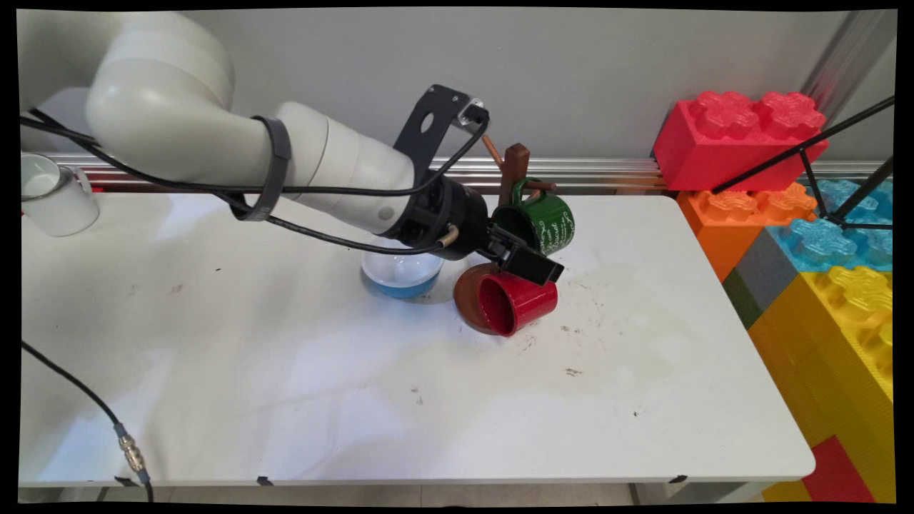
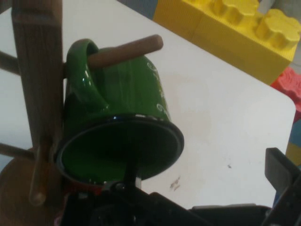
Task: Pick up the green mug from the rack
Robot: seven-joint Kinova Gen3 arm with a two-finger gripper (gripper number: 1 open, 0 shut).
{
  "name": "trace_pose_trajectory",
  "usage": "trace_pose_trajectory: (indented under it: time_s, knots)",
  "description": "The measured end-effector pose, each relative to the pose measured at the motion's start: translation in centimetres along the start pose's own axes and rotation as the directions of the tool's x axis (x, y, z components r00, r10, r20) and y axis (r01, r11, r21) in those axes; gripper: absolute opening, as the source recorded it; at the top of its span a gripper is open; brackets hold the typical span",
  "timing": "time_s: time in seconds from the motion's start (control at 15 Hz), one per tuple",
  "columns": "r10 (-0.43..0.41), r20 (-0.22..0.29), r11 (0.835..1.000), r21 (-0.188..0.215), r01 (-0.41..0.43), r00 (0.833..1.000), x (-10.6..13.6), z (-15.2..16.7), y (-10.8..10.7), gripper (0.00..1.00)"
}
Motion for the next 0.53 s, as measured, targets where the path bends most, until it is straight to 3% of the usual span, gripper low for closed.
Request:
trace_pose_trajectory:
  time_s: [0.53]
  knots:
    - [-0.018, -0.053, 0.999, -0.034, 0.016, 0.998, -0.4, 1.5, -0.5, 1.00]
